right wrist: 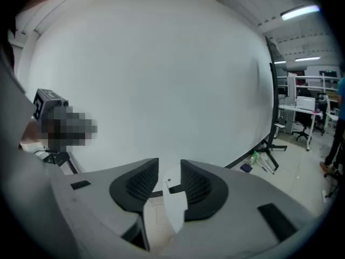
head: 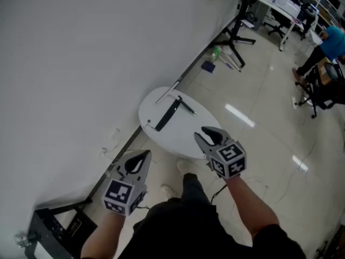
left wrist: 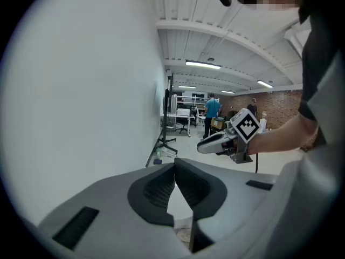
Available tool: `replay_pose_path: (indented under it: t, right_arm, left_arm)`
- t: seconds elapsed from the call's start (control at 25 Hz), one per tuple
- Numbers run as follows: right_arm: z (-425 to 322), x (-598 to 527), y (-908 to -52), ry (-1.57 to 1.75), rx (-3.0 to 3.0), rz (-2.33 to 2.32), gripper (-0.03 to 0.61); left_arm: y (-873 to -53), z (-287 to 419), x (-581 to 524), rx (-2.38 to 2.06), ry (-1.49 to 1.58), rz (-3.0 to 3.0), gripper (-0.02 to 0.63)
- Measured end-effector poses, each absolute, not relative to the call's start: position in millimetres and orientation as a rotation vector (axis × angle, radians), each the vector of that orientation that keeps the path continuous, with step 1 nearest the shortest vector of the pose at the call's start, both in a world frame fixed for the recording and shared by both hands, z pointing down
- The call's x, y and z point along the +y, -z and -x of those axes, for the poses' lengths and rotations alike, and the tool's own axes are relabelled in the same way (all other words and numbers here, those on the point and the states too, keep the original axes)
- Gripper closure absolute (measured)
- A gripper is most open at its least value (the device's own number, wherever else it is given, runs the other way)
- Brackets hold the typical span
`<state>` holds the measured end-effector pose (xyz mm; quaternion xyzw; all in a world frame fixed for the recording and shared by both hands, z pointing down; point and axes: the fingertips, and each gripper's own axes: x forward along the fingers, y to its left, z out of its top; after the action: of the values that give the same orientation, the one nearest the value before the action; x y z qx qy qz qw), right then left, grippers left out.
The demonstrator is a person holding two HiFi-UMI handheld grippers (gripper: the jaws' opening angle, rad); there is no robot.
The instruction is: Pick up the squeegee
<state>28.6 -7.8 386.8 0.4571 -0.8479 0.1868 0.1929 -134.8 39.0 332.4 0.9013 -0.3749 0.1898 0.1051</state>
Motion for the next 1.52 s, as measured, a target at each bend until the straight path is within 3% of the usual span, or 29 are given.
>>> replay_pose_path:
  t: [0.08,0.48,1.0,1.52]
  right_arm:
    - [-35.9,-34.9,-408.5,-0.534,-2.386,-1.264,0.400]
    - [-72.9,-171.7,-541.7,-0.462,-2.338,-1.173,0.400]
    - [-60.8,-288.4,-727.4,-0.455,-2.227,-1.022,0.400]
    - [-49.7,-330.5,-817.0,-0.531,-2.142,-0.925,0.400]
  left_arm:
    - [-341.9,126.5,24.6,-1.111,-0.591,-2.637,0.609]
    - [-420.9,73.6,-51.3,-1.061,-0.705,-2.538,0.609]
    - [-527.4,36.8,-123.0,-1.067,-0.690,-2.368,0.609]
    - [-575.5,46.3,-144.6,-1.061,-0.721,-2.261,0.609]
